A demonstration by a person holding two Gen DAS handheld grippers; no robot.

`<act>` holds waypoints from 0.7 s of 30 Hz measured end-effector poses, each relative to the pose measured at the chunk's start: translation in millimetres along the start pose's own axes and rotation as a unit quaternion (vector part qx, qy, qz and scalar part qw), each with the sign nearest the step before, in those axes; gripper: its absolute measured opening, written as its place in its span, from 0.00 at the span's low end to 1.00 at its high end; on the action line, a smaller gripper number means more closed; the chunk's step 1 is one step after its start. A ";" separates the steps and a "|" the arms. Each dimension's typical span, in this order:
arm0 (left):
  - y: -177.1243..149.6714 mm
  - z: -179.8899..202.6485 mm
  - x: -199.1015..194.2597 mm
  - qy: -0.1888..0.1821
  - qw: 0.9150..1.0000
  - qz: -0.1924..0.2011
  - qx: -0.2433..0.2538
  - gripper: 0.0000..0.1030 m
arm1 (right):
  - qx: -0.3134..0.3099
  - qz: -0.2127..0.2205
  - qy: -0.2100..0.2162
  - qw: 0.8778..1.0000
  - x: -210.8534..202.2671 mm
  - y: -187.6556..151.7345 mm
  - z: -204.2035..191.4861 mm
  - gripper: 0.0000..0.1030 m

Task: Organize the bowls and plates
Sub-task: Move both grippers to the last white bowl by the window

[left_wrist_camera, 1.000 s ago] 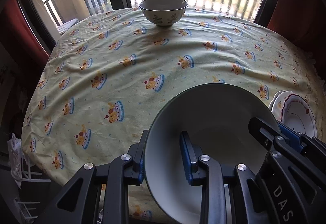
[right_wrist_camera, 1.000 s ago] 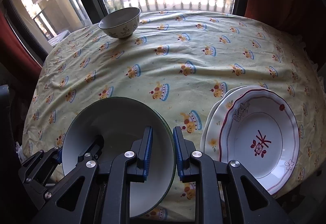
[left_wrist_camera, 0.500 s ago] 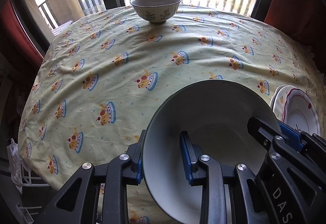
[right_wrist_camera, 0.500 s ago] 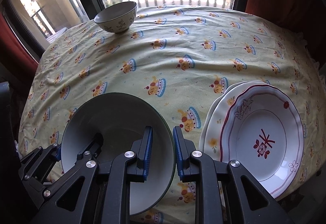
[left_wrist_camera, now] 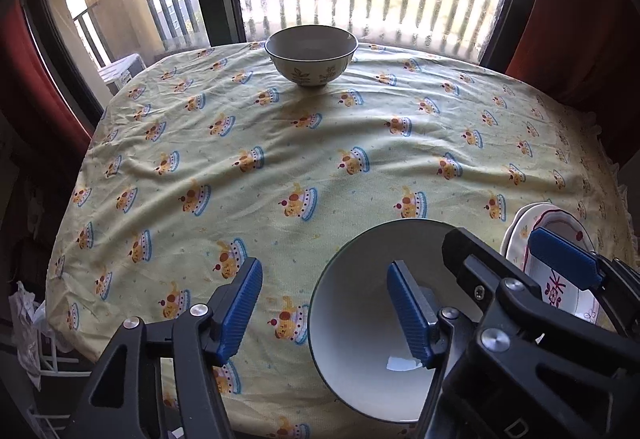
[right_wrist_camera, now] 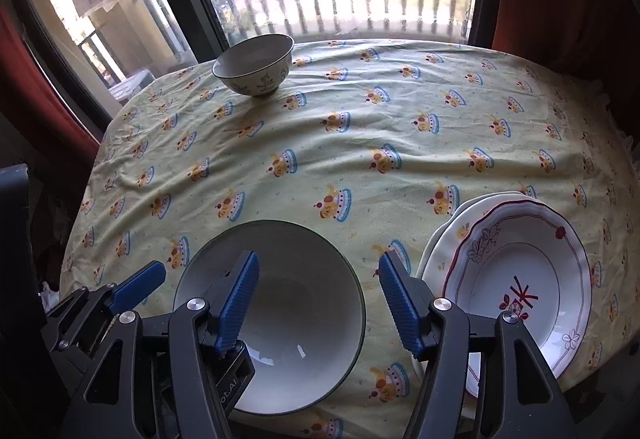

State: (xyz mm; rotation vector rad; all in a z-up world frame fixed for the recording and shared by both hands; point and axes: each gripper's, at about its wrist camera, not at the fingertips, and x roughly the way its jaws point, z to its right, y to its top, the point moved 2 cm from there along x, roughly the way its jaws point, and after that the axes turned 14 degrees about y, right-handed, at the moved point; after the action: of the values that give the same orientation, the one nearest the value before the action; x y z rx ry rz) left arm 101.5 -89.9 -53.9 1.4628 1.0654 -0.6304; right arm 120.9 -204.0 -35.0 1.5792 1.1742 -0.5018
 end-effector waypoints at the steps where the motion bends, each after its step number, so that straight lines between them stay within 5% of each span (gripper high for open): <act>1: 4.3 -2.8 -2.6 -0.001 1.000 0.004 -0.002 0.68 | -0.001 0.002 0.000 1.000 -2.0 4.4 -2.7 0.71; 21: 129.2 -54.2 -1.4 -0.009 0.997 0.070 -0.014 0.79 | -0.014 0.067 -0.022 0.997 1.2 125.6 -61.8 0.76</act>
State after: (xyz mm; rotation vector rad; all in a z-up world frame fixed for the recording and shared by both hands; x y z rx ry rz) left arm 204.2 -28.4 19.0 1.4891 0.9454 -0.5270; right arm 215.9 -142.9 47.6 1.6023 1.0311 -0.4288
